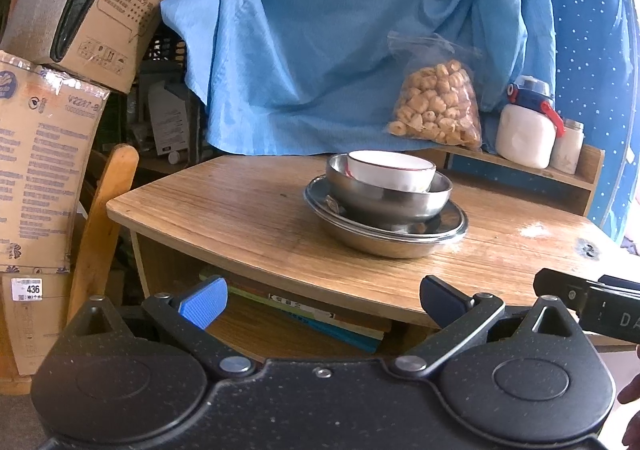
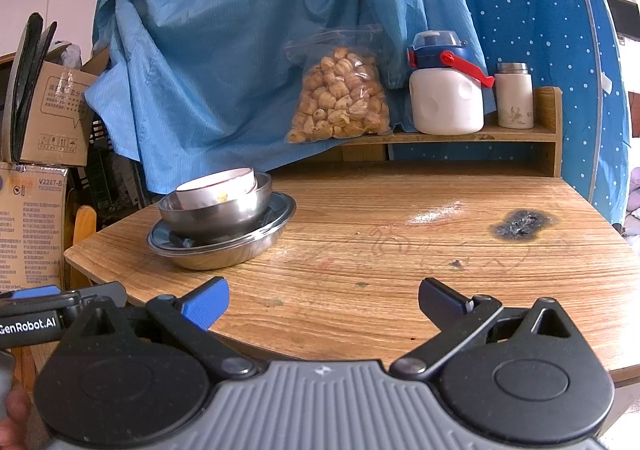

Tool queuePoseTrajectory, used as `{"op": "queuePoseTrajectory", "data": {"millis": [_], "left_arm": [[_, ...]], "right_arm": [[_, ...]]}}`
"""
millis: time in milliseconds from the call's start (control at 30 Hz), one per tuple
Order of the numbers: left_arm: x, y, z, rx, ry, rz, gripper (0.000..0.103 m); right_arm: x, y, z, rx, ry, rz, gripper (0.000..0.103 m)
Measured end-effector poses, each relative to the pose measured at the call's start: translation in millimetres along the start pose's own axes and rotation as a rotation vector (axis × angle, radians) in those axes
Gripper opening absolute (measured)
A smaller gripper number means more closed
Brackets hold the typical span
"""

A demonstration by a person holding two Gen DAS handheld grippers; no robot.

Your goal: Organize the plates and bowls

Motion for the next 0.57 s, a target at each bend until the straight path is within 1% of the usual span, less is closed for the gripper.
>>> {"op": "queuePoseTrajectory", "data": {"millis": [567], "left_arm": [[2.3, -2.1, 0.8, -0.006, 0.009, 0.009, 0.102]], "right_arm": [[1.7, -2.0, 0.5, -0.003, -0.011, 0.002, 0.103]]}}
Point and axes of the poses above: each gripper's, at about its wrist camera, not at the fingertips, and z roughly the way its jaws point, x to its right, y to its underside, the point moved 10 cm from there along z, roughly the way its jaws point, and after that the axes turned 14 degrees about -y, right-handed, at the moved point
